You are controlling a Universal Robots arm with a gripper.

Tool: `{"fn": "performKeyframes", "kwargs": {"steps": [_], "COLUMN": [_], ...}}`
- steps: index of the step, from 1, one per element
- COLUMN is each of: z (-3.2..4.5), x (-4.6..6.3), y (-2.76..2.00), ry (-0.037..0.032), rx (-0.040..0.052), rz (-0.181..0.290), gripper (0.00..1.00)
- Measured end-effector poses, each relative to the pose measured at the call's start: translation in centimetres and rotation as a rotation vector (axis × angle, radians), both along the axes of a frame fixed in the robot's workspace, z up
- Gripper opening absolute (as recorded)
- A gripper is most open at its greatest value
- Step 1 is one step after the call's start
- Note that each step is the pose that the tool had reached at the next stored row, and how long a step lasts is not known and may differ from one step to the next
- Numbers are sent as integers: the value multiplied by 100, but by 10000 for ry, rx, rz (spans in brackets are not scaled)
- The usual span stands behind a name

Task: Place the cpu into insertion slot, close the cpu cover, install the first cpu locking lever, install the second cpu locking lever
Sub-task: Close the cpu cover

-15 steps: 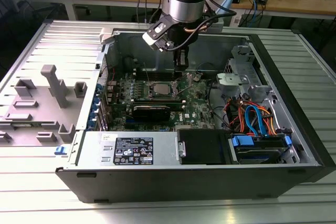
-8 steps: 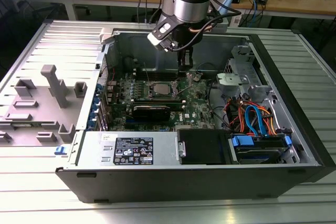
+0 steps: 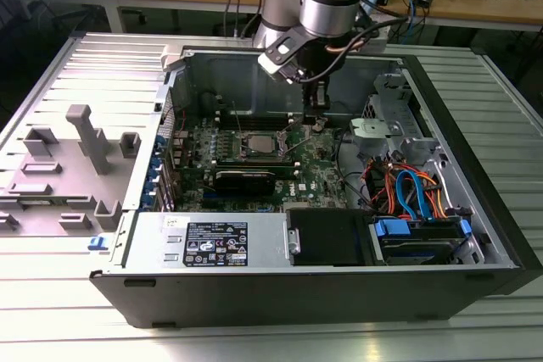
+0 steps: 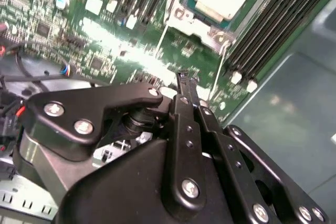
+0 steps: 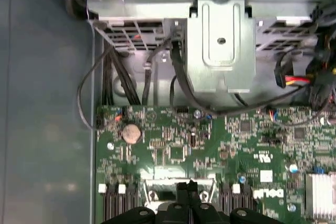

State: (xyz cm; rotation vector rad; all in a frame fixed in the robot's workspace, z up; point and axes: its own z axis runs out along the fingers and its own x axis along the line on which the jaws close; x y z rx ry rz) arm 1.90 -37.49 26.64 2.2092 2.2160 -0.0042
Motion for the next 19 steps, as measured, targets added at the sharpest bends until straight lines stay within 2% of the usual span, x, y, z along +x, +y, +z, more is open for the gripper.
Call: {"fn": "performKeyframes", "kwargs": {"steps": [2, 6, 9, 15, 19], "z": [-1, -16, -60, -197, -214], "x": [99, 218, 229, 228, 183], "y": [10, 28, 35, 37, 36], "ry": [0, 0, 0, 12, 37], "rx": [-1, -4, -2, -2, -2], "rz": [1, 1, 1, 1, 1], "gripper": [11, 11, 11, 11, 11]}}
